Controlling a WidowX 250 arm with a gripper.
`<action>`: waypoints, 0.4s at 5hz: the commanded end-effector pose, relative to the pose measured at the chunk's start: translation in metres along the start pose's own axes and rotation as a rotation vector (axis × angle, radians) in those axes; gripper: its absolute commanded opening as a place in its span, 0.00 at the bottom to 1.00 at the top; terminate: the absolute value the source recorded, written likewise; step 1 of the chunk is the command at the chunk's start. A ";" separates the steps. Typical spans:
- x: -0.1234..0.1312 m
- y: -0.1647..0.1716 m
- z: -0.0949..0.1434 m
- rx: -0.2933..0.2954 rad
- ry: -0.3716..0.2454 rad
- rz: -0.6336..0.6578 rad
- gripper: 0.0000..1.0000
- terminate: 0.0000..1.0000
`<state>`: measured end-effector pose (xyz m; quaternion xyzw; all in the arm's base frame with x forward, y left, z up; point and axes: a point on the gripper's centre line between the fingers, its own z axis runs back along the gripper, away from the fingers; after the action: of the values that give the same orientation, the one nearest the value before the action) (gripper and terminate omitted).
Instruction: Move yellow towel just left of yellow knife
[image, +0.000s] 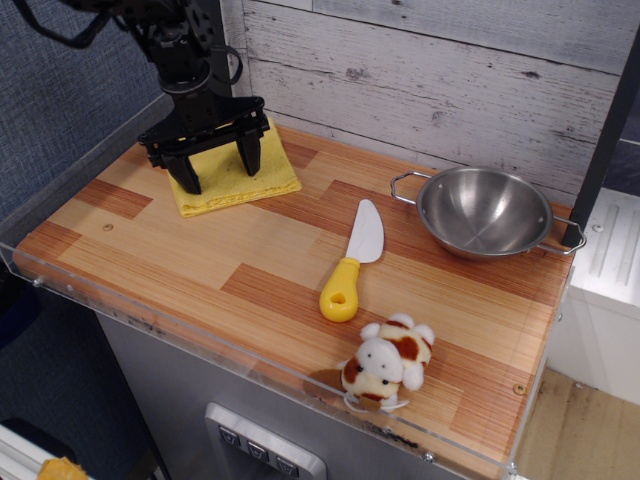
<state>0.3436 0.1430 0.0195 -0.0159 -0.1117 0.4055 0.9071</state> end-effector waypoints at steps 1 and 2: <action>0.001 -0.004 0.005 0.007 0.009 0.031 1.00 0.00; -0.003 -0.006 0.003 0.000 0.022 0.039 1.00 0.00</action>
<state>0.3430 0.1363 0.0158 -0.0217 -0.0912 0.4266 0.8995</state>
